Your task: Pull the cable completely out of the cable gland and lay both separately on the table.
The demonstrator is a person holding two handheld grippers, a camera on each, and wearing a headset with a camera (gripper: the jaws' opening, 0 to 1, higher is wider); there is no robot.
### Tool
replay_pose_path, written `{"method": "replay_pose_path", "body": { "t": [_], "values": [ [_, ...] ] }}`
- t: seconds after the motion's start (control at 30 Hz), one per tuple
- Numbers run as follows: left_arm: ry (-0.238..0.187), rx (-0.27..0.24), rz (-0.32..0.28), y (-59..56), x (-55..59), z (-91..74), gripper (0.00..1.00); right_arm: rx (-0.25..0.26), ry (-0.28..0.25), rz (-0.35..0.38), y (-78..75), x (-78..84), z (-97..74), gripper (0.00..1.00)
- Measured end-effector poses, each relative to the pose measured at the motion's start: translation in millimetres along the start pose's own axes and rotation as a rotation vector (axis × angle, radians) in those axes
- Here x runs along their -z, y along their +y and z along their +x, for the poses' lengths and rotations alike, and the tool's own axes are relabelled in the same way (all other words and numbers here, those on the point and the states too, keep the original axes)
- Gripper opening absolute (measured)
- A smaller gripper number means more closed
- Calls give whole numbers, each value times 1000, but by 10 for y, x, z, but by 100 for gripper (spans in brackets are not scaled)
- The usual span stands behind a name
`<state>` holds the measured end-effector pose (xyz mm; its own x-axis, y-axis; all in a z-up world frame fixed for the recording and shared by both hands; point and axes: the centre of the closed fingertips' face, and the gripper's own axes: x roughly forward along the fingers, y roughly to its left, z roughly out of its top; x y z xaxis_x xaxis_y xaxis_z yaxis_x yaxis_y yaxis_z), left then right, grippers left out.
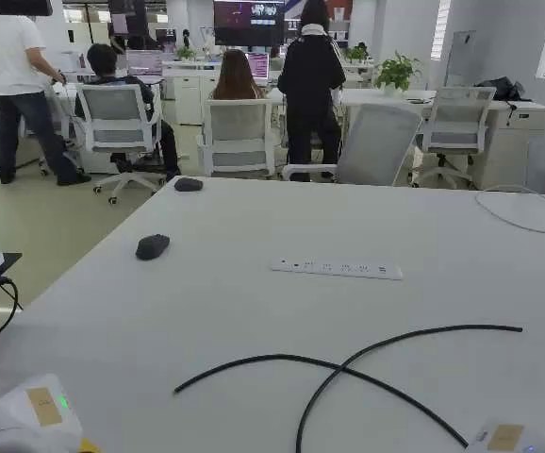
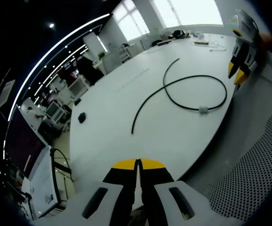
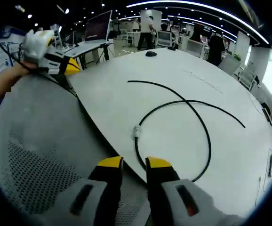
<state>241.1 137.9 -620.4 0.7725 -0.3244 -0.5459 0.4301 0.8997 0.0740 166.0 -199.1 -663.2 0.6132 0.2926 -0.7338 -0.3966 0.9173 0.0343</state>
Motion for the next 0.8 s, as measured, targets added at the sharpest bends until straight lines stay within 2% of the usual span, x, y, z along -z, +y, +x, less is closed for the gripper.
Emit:
{"method": "replay_pose_path", "body": {
  "t": [0.1,0.23,0.33,0.7,0.8],
  "values": [
    [26,23,-18,-31,53,21,34,-8,6,-7,21,6,0,52],
    [32,26,4,-47,58,18,31,-8,13,4,16,30,-8,50],
    [44,26,6,-45,80,20,30,17,8,19,-31,33,-23,52],
    [30,31,11,-58,53,4,27,28,12,42,-55,54,-36,51],
    [41,33,18,-53,73,13,26,27,14,42,-54,56,-37,51]
  ]
}}
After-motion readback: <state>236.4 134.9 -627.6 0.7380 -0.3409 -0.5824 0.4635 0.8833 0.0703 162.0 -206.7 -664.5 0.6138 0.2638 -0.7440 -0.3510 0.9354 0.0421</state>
